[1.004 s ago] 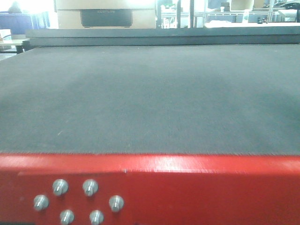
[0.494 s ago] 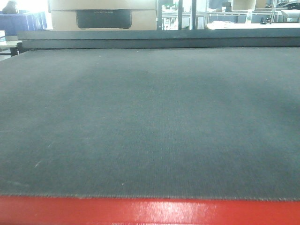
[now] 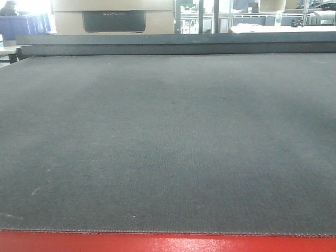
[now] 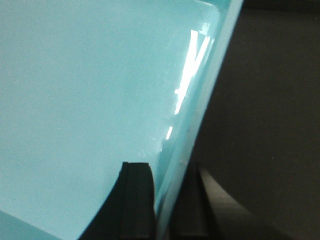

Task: Fetch blue bin and place on conveyor start
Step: 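Hold the bin while the base drives up to the grey conveyor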

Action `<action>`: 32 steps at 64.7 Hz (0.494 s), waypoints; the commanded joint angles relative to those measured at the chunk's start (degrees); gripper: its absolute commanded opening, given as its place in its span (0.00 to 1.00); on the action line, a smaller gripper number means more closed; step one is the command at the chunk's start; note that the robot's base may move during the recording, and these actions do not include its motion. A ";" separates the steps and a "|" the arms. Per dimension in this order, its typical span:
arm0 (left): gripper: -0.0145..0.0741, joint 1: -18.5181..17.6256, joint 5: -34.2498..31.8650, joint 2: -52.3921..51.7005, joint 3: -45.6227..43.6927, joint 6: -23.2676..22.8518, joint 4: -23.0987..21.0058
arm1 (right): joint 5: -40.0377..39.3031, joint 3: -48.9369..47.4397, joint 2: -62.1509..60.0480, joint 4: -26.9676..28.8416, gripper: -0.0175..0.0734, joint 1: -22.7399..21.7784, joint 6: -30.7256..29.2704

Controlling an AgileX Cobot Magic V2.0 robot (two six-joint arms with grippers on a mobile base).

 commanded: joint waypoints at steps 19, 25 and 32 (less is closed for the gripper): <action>0.04 0.45 -3.71 -0.91 -0.62 -0.10 3.16 | -0.24 -0.51 -0.72 -3.80 0.03 -0.58 -2.00; 0.04 0.45 -3.71 -0.91 -0.62 -0.10 3.16 | -0.24 -0.51 -0.72 -3.80 0.03 -0.58 -2.00; 0.04 0.45 -3.71 -0.91 -0.62 -0.10 3.16 | -0.24 -0.51 -0.72 -3.80 0.03 -0.58 -2.00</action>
